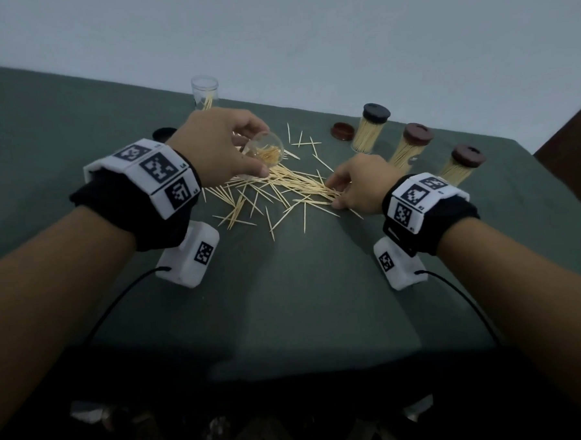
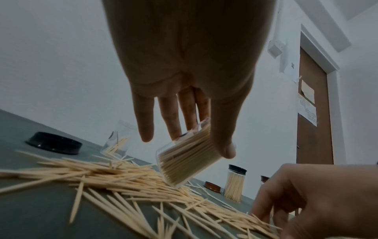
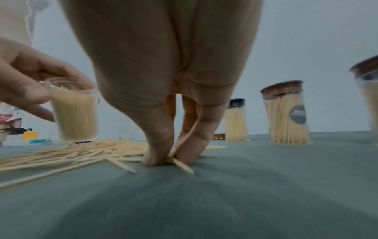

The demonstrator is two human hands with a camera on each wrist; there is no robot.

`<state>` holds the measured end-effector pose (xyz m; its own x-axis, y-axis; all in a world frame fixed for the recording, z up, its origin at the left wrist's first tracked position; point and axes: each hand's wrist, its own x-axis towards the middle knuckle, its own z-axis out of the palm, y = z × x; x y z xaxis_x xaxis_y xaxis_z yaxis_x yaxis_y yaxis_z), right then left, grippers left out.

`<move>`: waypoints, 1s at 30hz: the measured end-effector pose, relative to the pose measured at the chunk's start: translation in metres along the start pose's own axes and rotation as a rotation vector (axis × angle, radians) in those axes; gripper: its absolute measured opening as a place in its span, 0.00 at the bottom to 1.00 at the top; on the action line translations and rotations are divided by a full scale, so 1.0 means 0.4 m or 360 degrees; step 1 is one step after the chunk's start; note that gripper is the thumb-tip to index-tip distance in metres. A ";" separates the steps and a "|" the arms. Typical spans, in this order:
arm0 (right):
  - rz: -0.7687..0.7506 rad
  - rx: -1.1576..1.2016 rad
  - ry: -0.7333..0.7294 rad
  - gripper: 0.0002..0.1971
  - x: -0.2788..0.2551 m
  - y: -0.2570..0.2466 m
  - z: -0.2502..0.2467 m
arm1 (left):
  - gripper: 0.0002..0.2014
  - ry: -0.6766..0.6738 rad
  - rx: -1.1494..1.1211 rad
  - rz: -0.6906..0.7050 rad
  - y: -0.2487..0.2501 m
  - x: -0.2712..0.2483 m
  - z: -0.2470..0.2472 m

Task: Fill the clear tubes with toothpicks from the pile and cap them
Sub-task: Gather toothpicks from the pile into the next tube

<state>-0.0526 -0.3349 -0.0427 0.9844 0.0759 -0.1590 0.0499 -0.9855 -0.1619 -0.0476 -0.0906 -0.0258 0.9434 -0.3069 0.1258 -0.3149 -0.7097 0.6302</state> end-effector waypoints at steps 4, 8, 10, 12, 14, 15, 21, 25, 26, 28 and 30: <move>-0.0148 0.0043 0.0043 0.18 0.036 -0.033 0.007 | 0.29 0.0012 -0.0029 -0.0022 -0.005 0.002 -0.007; -0.0241 0.0045 0.0045 0.19 0.078 -0.059 0.005 | 0.29 0.0032 -0.0022 -0.0061 -0.014 0.010 -0.015; -0.0213 0.0150 0.0033 0.19 0.102 -0.064 -0.012 | 0.29 0.0043 -0.0048 -0.0081 -0.021 0.014 -0.020; -0.0148 0.0225 0.0098 0.15 0.141 -0.062 -0.029 | 0.28 0.0049 -0.0090 -0.0098 -0.027 0.017 -0.024; -0.0084 0.0118 0.0184 0.10 0.198 -0.062 -0.035 | 0.28 0.0051 -0.0107 -0.0097 -0.030 0.024 -0.025; -0.0037 -0.0004 0.0192 0.13 0.231 -0.063 -0.034 | 0.28 0.0049 -0.0107 -0.0096 -0.031 0.028 -0.025; 0.0261 -0.0234 0.0036 0.32 0.368 -0.090 -0.027 | 0.27 0.0101 -0.0138 -0.0106 -0.052 0.051 -0.038; 0.0252 -0.0242 0.0002 0.28 0.400 -0.107 -0.035 | 0.28 0.0160 -0.0139 -0.0088 -0.061 0.065 -0.050; 0.0215 -0.0174 -0.0013 0.26 0.410 -0.105 -0.037 | 0.29 0.0162 -0.0141 -0.0083 -0.061 0.068 -0.052; 0.0127 -0.0071 -0.0024 0.23 0.410 -0.100 -0.044 | 0.28 0.0159 -0.0147 -0.0081 -0.061 0.072 -0.054; 0.0048 -0.0071 -0.0019 0.13 0.402 -0.096 -0.047 | 0.29 0.0152 -0.0155 -0.0082 -0.060 0.073 -0.049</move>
<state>0.1069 -0.2875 -0.0437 0.9834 0.0478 -0.1749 0.0281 -0.9932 -0.1133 -0.0104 -0.0700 -0.0224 0.9652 -0.2063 0.1609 -0.2585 -0.6568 0.7084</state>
